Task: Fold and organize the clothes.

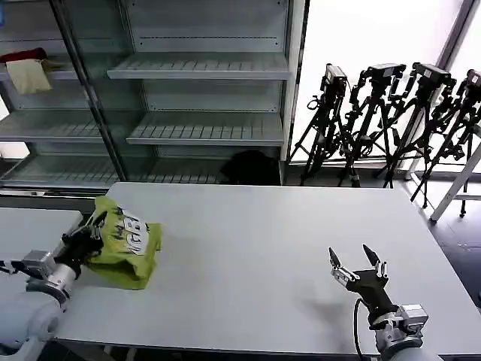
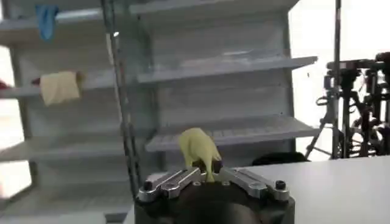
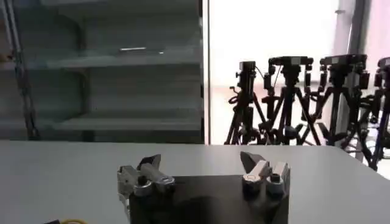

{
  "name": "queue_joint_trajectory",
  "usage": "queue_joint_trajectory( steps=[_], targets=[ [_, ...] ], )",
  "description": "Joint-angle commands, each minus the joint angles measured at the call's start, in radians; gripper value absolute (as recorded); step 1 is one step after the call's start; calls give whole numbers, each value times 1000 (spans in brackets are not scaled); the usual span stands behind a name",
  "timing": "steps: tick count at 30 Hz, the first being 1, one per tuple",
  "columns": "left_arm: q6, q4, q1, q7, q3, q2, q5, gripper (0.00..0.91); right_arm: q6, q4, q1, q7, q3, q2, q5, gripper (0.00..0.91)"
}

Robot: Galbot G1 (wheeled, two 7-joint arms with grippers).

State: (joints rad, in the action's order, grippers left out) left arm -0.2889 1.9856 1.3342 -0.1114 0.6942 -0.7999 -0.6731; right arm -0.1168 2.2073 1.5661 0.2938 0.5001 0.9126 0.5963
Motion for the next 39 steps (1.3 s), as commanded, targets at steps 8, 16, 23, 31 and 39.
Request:
queue_joint_trajectory(
  steps=[8, 16, 23, 31, 39],
  targets=[
    [-10, -29, -200, 109, -716, -234, 482, 0, -7, 4, 7, 1, 10, 8, -2, 907],
    [-84, -75, -406, -70, -862, -289, 313, 0, -13, 8, 0, 1, -6, 21, -13, 907],
    [-102, -88, -518, -223, -939, -345, 204, 0, -25, 0, -28, 4, -41, 34, -30, 907],
    [-118, -161, -635, -322, -1018, -450, 227, 907, -36, 10, -28, 1, -39, 38, -37, 907],
    [-105, -31, -633, -321, -1011, -401, 230, 907, -58, 7, -41, -7, -45, 37, -37, 907]
  ],
)
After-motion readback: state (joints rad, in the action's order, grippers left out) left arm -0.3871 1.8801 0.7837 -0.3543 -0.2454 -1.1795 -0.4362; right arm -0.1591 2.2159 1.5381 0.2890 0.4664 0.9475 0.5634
